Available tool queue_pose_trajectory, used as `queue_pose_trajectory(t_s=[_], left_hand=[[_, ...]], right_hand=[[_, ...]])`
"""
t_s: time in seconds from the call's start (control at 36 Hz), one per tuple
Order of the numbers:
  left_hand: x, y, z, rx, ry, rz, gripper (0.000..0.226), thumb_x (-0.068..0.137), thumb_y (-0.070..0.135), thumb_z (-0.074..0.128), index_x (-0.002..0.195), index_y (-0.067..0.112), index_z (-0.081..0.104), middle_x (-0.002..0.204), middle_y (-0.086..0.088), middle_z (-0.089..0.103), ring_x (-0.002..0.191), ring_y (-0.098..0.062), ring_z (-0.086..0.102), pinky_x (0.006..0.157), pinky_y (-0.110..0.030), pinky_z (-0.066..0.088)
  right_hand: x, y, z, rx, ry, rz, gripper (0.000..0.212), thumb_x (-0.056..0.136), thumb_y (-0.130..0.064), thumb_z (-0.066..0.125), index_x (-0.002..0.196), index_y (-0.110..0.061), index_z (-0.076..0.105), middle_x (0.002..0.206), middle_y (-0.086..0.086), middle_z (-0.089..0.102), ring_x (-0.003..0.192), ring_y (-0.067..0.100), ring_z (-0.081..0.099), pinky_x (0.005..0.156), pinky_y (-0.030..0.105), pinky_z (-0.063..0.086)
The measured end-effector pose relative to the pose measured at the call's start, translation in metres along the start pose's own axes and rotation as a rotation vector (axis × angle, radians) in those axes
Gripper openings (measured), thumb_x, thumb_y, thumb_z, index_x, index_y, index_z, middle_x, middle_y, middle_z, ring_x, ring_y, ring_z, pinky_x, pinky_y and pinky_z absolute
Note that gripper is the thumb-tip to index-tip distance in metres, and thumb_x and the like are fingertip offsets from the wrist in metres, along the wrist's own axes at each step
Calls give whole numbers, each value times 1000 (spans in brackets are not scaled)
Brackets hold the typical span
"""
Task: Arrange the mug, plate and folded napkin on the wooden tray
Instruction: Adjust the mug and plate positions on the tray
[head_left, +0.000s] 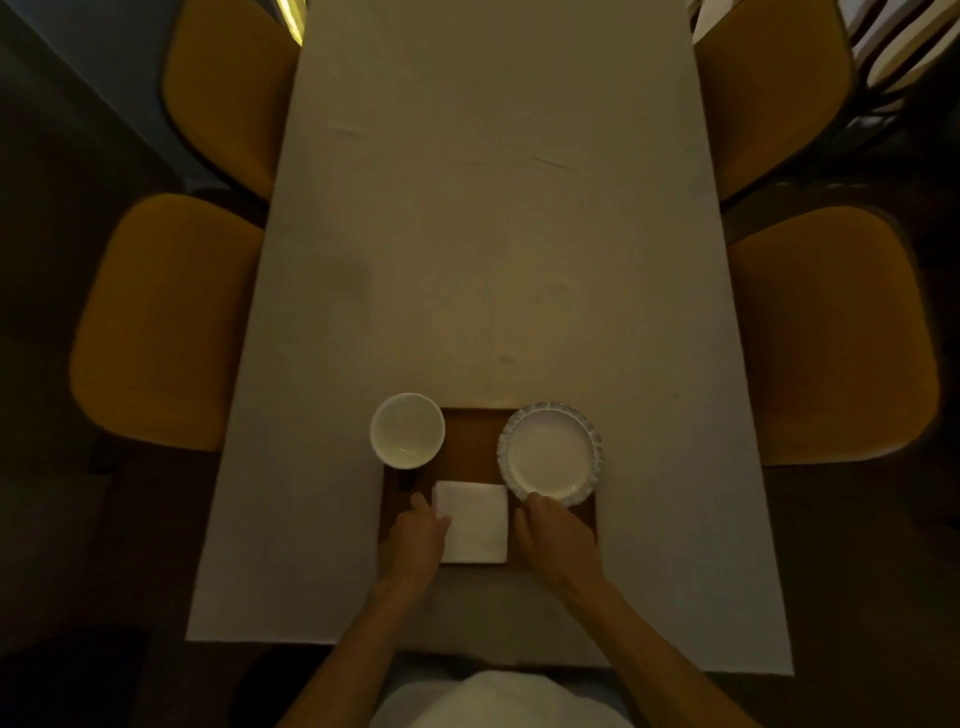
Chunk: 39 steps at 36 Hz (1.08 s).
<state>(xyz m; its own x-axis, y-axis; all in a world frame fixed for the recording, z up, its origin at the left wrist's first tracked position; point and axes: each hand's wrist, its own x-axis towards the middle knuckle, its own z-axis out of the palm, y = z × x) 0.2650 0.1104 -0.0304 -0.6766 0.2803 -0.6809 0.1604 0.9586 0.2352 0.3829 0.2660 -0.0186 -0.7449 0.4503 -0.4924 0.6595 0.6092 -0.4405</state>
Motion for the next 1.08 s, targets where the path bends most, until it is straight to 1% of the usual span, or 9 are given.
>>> queue_pose_trajectory(t_s=[0.08,0.22,0.31,0.39,0.56,0.64,0.75,0.97,1.08], left_hand=[[4,-7,-2,-4,-23,-32,39,96,41,46,116,7,46,110,-12,63,96,-24,63,72,-29,46],[12,-17,1,-20,-105,22,33,97,41,44,104,10,54,108,-11,64,95,-24,61,78,-35,50],[15,-18,1,-57,-129,56,31,97,36,44,112,10,53,115,-12,62,102,-25,60,82,-34,47],[16,-16,0,-77,-140,73,31,98,33,44,119,11,51,119,-12,61,106,-26,59,86,-36,48],[16,-12,2,-93,-127,77,24,98,30,44,110,11,52,114,-12,62,100,-25,60,85,-40,52],[16,-9,7,-66,-143,74,26,99,27,42,116,9,50,119,-13,60,106,-27,59,86,-38,50],[18,-10,8,-58,-139,73,28,97,26,45,120,10,50,121,-14,60,108,-29,59,89,-41,51],[18,-20,6,-108,-129,91,28,97,24,48,118,5,51,121,-16,60,110,-31,58,92,-41,48],[17,-22,5,-139,-120,93,27,97,25,47,117,7,52,120,-15,61,109,-29,59,91,-40,49]], right_hand=[[1,-6,10,-47,-102,-2,30,101,-37,37,91,-14,54,94,5,64,81,18,58,64,30,32],[-2,-19,18,-150,-153,80,38,100,-45,33,99,-14,55,101,5,65,91,25,63,69,36,44],[-2,-24,21,-169,-178,103,37,101,-44,31,104,-14,54,105,6,65,93,25,63,71,37,46],[-1,-26,22,-90,-220,151,32,102,-40,31,107,-14,49,111,7,62,97,26,61,73,38,44],[-1,-24,20,-41,-219,220,31,102,-39,32,107,-13,48,112,9,62,98,27,60,75,38,46],[-1,-21,20,-45,-223,239,31,103,-38,31,107,-12,48,113,9,62,99,25,60,70,34,41],[1,-19,22,-38,-227,219,29,103,-35,33,108,-11,48,115,10,62,100,26,60,68,32,36],[-2,-24,29,-42,-220,220,28,102,-38,34,101,-13,47,108,9,63,92,24,61,74,37,47],[0,-24,30,-47,-235,226,30,102,-38,35,104,-11,48,110,10,62,96,26,60,70,34,41]])
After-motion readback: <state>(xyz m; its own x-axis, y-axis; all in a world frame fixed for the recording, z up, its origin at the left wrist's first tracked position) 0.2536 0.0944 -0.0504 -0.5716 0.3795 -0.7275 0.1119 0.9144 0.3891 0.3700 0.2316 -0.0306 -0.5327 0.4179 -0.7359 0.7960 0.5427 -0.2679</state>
